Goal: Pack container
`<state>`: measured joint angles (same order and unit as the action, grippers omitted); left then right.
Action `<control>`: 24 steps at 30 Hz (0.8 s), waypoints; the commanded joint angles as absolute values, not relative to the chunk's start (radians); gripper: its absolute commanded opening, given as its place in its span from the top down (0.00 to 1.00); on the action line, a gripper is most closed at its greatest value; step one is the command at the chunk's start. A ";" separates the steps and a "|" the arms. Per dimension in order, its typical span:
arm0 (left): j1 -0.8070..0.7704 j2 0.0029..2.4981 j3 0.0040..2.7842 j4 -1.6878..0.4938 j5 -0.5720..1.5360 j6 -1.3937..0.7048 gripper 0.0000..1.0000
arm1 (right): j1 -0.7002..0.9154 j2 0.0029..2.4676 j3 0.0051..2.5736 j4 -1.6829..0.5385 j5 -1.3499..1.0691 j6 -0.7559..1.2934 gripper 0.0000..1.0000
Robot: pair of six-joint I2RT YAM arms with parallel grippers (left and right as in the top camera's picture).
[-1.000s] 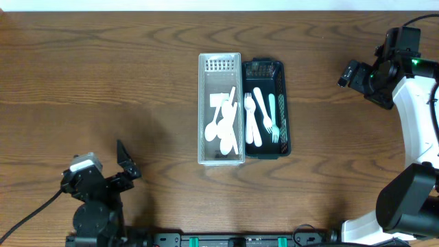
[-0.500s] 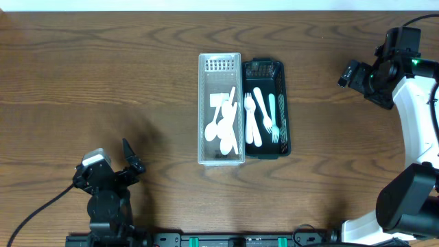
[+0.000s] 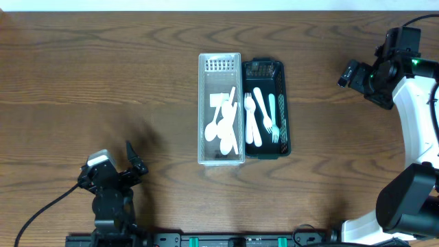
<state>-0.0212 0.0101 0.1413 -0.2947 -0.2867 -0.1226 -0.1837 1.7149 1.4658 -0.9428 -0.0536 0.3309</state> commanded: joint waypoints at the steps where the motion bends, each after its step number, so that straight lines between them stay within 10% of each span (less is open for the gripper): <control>1: -0.015 0.002 0.124 -0.294 -0.277 -0.113 0.02 | -0.176 1.713 1.472 -0.943 -0.049 0.321 0.01; 24: -0.015 0.012 0.095 -0.305 -0.277 -0.113 0.02 | -0.176 1.713 1.472 -0.943 -0.049 0.321 0.01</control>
